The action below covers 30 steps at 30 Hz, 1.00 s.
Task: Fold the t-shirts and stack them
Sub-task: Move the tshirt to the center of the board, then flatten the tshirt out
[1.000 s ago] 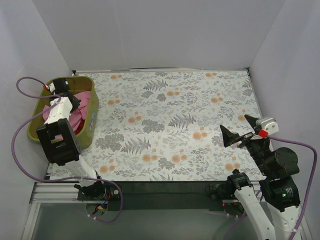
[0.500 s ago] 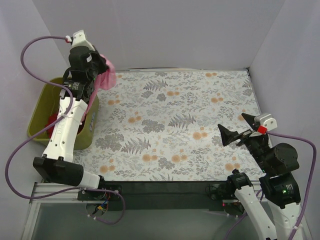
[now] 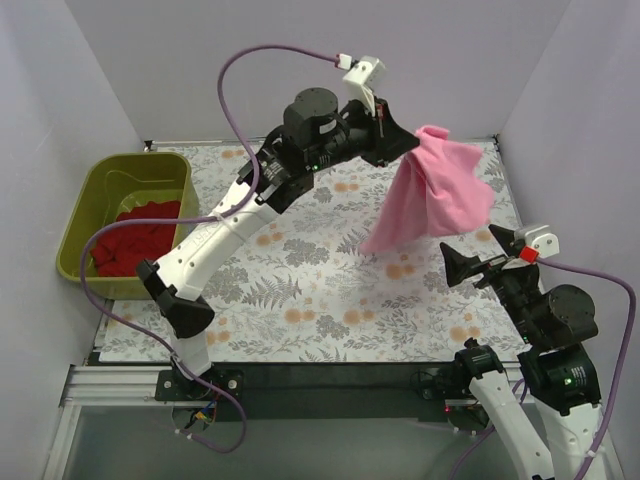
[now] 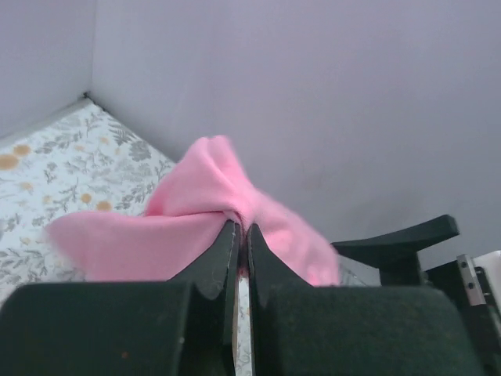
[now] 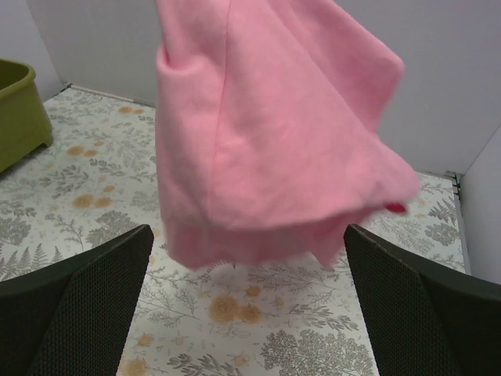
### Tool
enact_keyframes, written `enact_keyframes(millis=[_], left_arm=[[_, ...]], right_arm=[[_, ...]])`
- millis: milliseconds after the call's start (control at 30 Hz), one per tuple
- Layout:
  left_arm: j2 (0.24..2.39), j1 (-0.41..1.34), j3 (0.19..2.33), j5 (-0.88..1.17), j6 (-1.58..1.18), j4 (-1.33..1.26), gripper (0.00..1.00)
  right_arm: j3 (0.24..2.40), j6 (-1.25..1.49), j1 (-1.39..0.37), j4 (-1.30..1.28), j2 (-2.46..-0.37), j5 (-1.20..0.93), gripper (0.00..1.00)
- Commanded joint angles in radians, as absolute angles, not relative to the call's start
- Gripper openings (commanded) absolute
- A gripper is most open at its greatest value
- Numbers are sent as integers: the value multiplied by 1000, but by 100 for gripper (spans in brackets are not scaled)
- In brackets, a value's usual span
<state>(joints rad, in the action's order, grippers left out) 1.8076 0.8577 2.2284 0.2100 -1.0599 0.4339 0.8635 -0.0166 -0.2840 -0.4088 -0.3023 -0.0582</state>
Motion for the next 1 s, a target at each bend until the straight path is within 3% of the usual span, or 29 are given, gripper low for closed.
enact_keyframes(millis=[0, 133, 200, 267, 367, 533, 633, 667, 700, 800, 967], left_arm=[[1755, 847, 2108, 250, -1091, 381, 0], [1626, 841, 1711, -52, -1094, 240, 1], [1579, 793, 1414, -150, -1199, 180, 12], [1574, 671, 1312, -140, -1279, 186, 19], [1577, 508, 1142, -94, -1373, 238, 41], [1418, 534, 1019, -2, -1231, 253, 79], [1322, 717, 962, -14, -1184, 285, 81], [1371, 905, 944, -15, -1225, 282, 81], [1391, 975, 957, -29, -1221, 282, 81], [1460, 1037, 936, -144, -1357, 285, 81], [1450, 1035, 899, -163, -1407, 281, 80]], right_arm=[[890, -8, -291, -360, -261, -5, 98], [879, -28, -291, -394, -227, 31, 98], [879, -29, -291, -435, -232, 8, 98], [877, -20, -290, -457, -244, 6, 98], [884, -6, -290, -504, -319, -53, 98], [853, 126, -291, -627, -483, -52, 98], [795, 198, -291, -678, -621, -93, 98], [707, 246, -291, -661, -766, -148, 91], [675, 253, -291, -625, -788, -161, 82], [614, 314, -290, -402, -958, -301, 67], [577, 336, -291, -284, -1077, -362, 59]])
